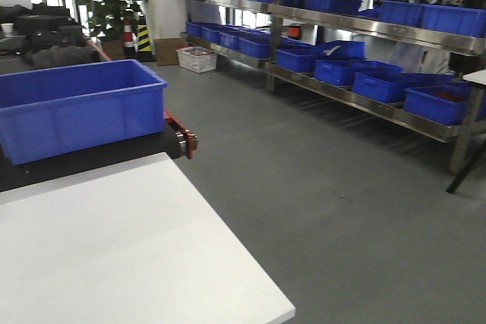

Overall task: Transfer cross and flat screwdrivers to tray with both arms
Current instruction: 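Hold both screwdrivers while the base turns away from the table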

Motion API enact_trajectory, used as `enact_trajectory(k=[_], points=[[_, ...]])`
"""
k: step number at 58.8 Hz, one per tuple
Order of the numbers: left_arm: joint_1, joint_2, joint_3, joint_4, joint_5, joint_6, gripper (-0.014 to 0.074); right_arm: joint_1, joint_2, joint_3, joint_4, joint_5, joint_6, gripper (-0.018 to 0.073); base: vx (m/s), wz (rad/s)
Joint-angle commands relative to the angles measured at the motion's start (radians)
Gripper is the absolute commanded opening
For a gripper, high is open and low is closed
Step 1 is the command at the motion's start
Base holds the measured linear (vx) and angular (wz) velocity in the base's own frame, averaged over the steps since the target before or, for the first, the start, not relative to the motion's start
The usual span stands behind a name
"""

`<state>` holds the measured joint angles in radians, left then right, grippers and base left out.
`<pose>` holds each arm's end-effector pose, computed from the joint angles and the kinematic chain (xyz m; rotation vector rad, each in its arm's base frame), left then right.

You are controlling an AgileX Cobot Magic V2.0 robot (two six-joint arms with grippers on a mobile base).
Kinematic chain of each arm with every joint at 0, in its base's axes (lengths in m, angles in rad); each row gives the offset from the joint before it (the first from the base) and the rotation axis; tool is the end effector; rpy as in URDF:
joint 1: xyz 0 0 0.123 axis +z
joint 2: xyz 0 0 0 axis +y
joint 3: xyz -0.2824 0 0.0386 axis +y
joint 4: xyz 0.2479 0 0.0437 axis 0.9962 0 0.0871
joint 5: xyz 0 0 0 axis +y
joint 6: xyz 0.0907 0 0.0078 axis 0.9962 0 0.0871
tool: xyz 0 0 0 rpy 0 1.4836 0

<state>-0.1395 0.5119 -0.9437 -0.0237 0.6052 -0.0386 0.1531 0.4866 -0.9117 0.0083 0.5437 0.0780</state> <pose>0.0694 -0.0110 0.4305 0.0778 1.6575 -0.1613 0.0664 0.0106 0.4282 -0.0579 1.6043 0.1883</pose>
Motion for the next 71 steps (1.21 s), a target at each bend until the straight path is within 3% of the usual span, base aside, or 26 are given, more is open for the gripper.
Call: enact_trajectory(k=[1,39,71], points=[[-0.004,0.011,-0.028,-0.009,-0.090,-0.009,0.0000,-0.005,0.007,-0.028,-0.008,-0.096,-0.008,-0.0008,-0.12,-0.51],[-0.004,0.010,-0.028,-0.009,-0.091,-0.009,0.0000,-0.005,0.007,-0.028,-0.008,-0.094,-0.008,-0.0008,-0.08,-0.53],[-0.004,0.010,-0.028,-0.009,-0.092,-0.009,0.0000,-0.005,0.003,-0.028,-0.008,-0.087,-0.008,-0.0008,0.12,-0.73]])
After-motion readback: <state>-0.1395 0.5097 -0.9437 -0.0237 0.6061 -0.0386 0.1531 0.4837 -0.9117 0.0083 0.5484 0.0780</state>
